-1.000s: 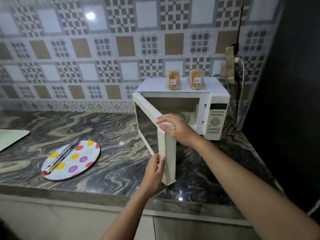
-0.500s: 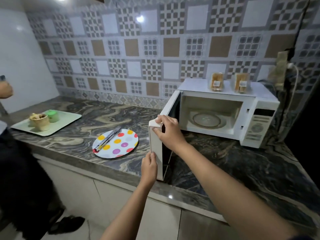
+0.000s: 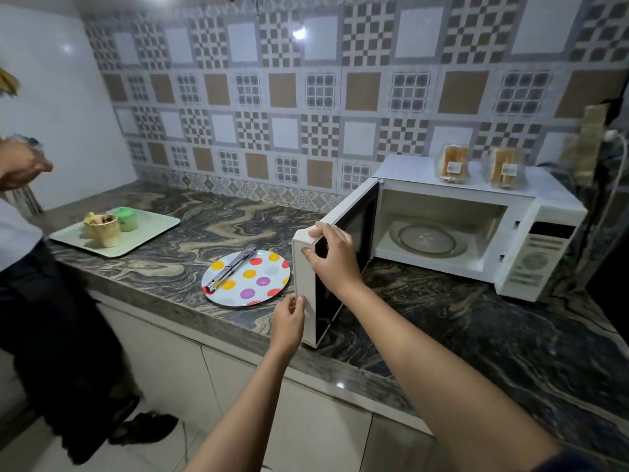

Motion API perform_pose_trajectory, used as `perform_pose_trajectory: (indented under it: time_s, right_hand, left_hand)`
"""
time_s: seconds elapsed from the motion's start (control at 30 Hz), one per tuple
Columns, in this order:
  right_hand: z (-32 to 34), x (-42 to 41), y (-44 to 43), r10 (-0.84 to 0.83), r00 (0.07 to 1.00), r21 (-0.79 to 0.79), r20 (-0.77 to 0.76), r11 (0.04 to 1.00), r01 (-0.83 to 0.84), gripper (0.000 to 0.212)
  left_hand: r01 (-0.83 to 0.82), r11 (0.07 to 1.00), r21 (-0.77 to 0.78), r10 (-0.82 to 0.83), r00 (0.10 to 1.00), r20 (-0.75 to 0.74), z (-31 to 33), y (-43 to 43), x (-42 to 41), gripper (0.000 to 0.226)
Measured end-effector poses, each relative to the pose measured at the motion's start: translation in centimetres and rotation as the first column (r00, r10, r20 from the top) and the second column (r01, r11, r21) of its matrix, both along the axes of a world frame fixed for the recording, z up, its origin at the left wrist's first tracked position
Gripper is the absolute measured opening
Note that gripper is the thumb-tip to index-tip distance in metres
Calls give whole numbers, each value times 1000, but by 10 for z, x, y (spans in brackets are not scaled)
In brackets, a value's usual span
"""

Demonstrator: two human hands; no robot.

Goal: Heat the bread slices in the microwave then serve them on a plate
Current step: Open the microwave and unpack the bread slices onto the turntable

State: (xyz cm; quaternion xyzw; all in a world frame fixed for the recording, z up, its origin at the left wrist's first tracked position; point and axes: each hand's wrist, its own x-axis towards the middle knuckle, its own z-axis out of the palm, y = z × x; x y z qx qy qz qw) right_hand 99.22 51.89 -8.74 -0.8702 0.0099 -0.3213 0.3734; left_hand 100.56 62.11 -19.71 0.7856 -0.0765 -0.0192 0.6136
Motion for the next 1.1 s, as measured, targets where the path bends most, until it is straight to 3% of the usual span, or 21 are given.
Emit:
perform_pose_trajectory:
  time_s: [0.07,0.13,0.27,0.47,0.73,1.1]
  right_hand:
    - [-2,-2,0,49,999,132,13,990,-50,22]
    - [-3,-8,-2,77,997,233,26,969,-81,23]
    - [-7,-24,-6,86,996,184,30,979,-90,28]
    - [-27,-57,-33,86,985,164,-153,985,-60,25]
    - [-25,-109,-125,-111,955,198,-274,966,169,20]
    - [38,-113,-295,-409,886,177,-220,876,448,15]
  left_hand:
    - [5,1000,-24,-5,1000,7,0,6,-3,18]
    - [-15,999,-37,15,1000,-3,-4,12,-7,25]
    - [-29,1000,-13,29,1000,5,-12,18,-22,28]
    - [42,999,7,-42,999,0,-23,-2,-51,29]
    - [254,966,50,-257,965,55,8,-92,-55,28]
    - [376,925,64,-379,889,258,122,-256,20,32]
